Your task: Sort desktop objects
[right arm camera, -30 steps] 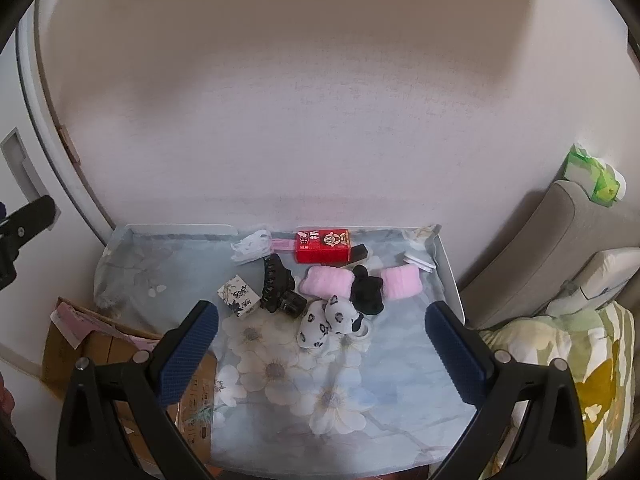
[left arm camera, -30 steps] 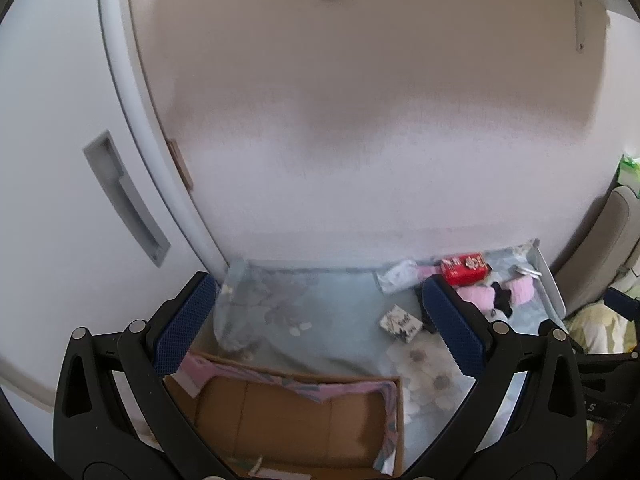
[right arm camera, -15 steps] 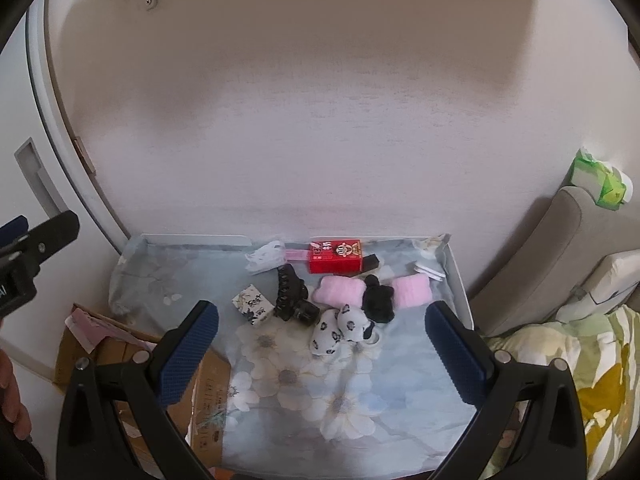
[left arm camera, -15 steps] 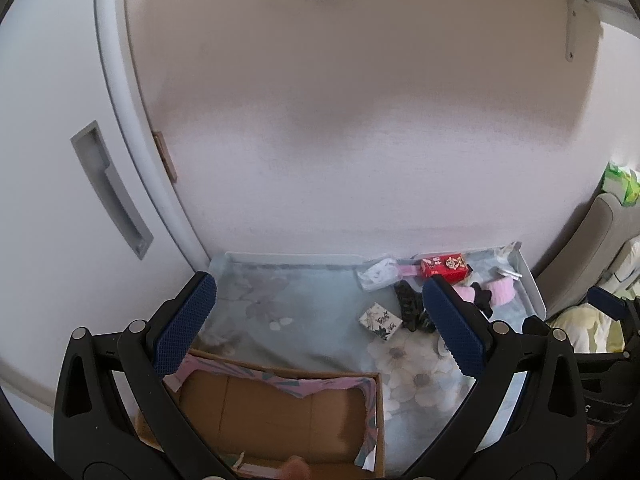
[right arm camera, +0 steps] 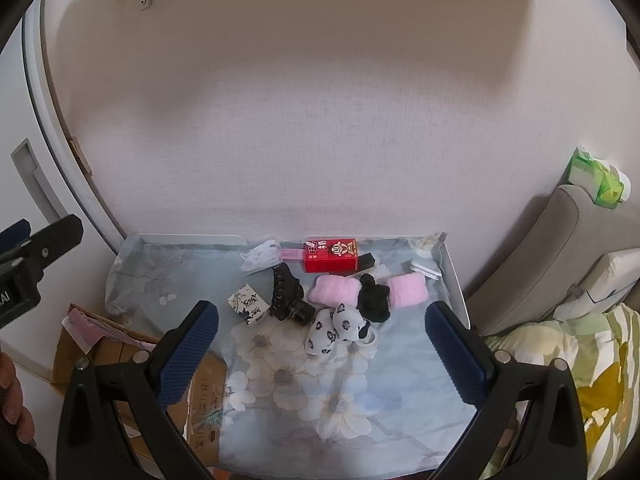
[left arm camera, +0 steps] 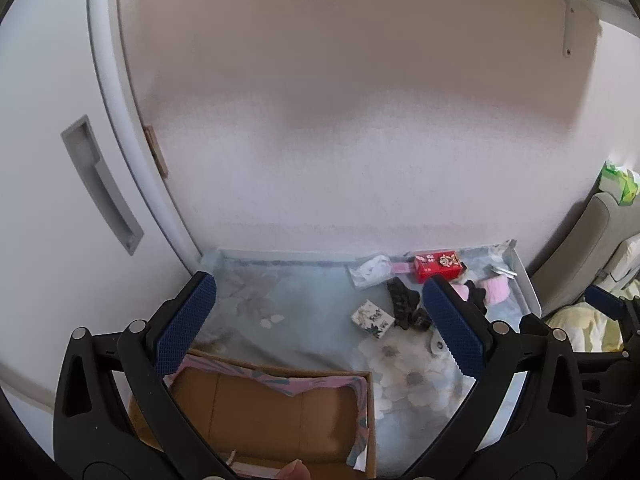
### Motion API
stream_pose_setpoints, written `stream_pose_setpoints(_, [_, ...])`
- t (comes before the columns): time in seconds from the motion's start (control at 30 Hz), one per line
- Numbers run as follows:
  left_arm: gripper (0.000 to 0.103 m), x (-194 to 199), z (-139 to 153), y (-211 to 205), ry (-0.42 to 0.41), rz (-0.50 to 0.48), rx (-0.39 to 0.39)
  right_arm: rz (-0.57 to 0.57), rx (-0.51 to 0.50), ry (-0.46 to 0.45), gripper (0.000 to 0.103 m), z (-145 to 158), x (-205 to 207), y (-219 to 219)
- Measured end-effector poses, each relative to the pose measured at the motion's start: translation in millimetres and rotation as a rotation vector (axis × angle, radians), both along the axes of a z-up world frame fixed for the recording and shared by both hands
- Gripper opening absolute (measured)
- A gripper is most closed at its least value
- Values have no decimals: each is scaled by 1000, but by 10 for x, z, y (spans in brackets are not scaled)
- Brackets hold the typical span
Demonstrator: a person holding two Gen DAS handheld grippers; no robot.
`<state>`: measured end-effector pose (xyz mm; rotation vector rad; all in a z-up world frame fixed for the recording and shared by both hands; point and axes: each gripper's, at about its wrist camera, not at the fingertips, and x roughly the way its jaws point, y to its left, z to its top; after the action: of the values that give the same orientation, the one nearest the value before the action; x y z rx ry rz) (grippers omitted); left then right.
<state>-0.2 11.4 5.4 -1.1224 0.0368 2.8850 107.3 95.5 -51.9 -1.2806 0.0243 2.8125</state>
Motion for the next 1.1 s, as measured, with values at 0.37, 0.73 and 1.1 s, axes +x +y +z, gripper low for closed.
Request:
stream_pose_setpoints(0.37, [103, -34, -66, 17, -22, 28, -35, 9, -4, -15, 102, -44, -8, 17])
stream_pose_setpoints(0.73, [103, -61, -139, 31, -50, 44, -55, 49, -22, -33, 102, -139, 37, 68])
stream_pose_setpoints(1.1, [103, -172, -350, 133, -91, -9, -89, 54, -14, -37, 102, -171, -7, 272])
